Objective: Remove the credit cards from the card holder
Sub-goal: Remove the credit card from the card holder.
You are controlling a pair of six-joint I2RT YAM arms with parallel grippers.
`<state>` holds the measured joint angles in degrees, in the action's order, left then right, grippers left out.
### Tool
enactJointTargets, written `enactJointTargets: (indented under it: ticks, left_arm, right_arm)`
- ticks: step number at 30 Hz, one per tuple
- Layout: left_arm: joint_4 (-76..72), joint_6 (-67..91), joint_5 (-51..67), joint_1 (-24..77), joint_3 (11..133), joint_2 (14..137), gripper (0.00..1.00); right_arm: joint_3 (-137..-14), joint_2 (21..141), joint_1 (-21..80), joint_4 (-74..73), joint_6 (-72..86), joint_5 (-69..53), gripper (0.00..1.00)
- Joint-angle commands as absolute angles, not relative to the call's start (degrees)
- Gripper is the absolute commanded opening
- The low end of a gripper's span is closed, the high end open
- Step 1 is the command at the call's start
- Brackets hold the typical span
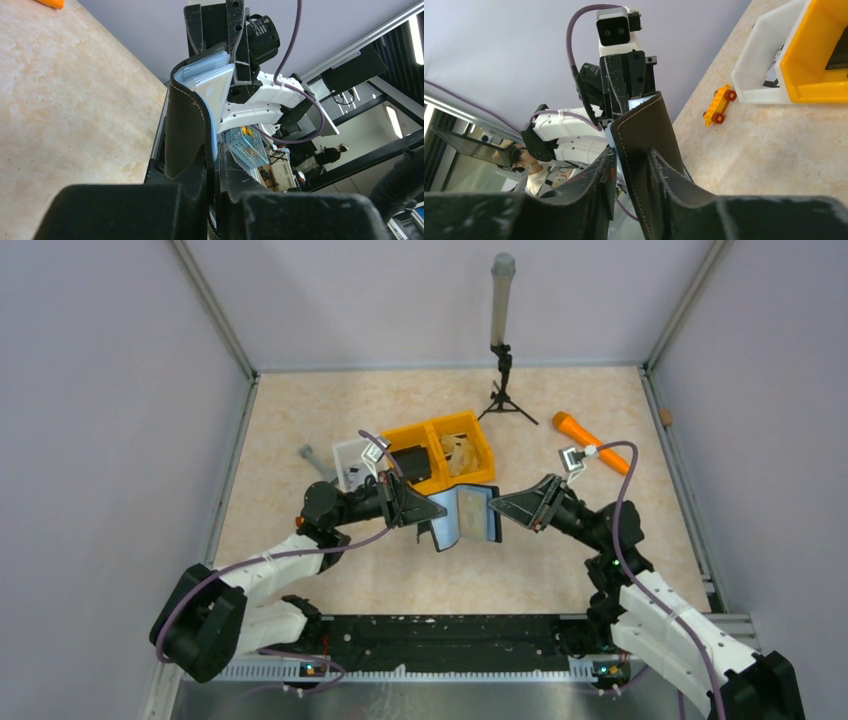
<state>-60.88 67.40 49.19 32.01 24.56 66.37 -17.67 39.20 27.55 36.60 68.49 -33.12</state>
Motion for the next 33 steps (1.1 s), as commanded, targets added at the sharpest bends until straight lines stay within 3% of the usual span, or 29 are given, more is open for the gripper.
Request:
enactJointTargets:
  ticks: [1,8,12,16,21,28,33]
  left_arm:
    - [-65.6,67.8,49.7,32.0,26.8,64.6,0.00]
    - [-65.7,67.8,49.6,32.0,26.7,64.5,0.00]
    - [-65.8,68.0,49.5,31.9,26.8,64.5,0.00]
    - [-66.1,68.1,49.3,32.0,26.7,64.4,0.00]
    - [-66.3,68.4,49.3,32.0,26.8,64.3,0.00]
    - [-66.6,68.6,49.6,31.9,26.7,64.3,0.00]
    - [-67.5,69.1,49.7,32.0,26.6,64.5,0.00]
  right_arm:
    - [-18.6,39.6,27.1,37.6,67.2,-34.0,0.34]
    - [-17.6,39.7,27.1,42.7,69.8,-34.7,0.32]
    - [-16.8,39.7,27.1,45.9,71.4,-35.0,0.41]
    - [-16.5,39.8,27.1,47.3,72.0,-35.3,0.41]
    - [-16.8,39.8,27.1,46.8,72.2,-35.4,0.28]
    - [-16.6,40.1,27.1,47.2,72.5,-35.4,0.24]
    - [-17.4,40.4,27.1,45.1,71.5,-35.3,0.14]
